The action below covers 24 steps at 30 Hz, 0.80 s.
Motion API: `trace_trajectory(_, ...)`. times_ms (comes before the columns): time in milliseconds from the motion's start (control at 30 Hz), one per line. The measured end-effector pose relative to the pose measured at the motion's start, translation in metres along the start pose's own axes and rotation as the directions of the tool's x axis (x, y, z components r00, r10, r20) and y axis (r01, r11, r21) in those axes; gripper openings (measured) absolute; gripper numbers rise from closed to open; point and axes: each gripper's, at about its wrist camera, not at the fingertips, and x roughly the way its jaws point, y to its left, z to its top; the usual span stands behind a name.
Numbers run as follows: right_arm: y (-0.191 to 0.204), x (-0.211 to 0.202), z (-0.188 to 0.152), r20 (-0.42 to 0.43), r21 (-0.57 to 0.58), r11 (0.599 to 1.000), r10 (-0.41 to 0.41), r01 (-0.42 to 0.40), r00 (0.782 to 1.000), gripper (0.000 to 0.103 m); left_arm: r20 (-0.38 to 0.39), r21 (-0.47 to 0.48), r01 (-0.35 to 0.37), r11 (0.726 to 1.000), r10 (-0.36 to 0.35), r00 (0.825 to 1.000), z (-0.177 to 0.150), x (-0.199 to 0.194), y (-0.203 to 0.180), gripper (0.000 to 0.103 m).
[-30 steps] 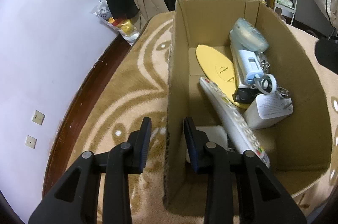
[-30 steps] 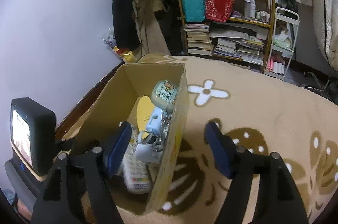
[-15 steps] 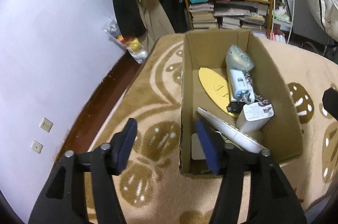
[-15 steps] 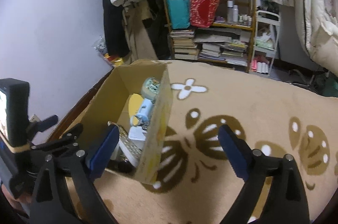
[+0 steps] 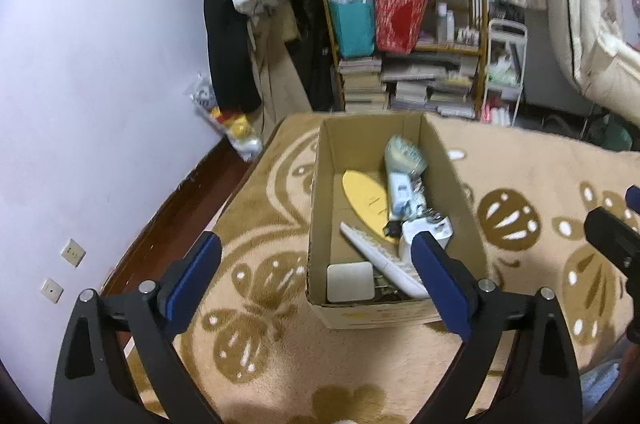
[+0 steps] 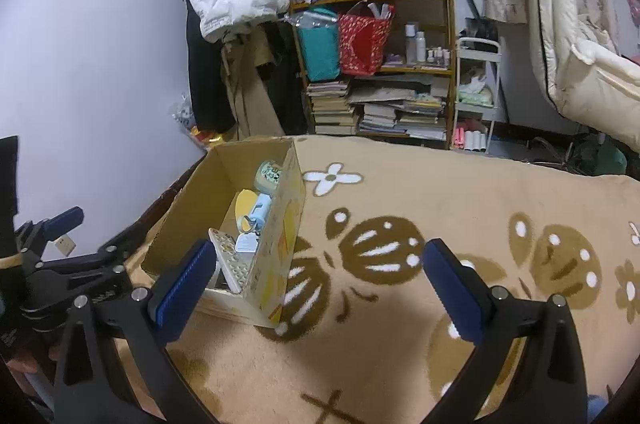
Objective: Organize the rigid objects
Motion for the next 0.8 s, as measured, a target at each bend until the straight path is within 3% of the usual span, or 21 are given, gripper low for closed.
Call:
trace_trajectory(167,0.000,-0.023,-0.001,0.058,0.003,1.000,0.001,-0.001,0.998,0.103,0.074,0.003,-0.008,1.000,0.008,0.997,-0.003,-0.029,-0.002,0.097)
trace_trajectory(300,-0.001,-0.041,-0.004,0.102,-0.010,1.000,-0.012,0.013,0.995,0.103,0.128,0.025,-0.057,0.998,0.053,0.990,-0.010,-0.047,-0.006,0.103)
trace_trajectory(500,-0.003,-0.065,-0.011,0.156,0.000,1.000,-0.023,0.023,0.988,0.103,0.161,0.030,-0.068,0.997,0.062,0.985,-0.019,-0.064,-0.002,0.103)
trace_trajectory(800,-0.006,-0.077,-0.030,0.193,0.008,0.999,-0.032,0.031,0.981,0.103,0.248,0.020,0.003,1.000,-0.008,0.969,-0.031,-0.083,-0.001,0.103)
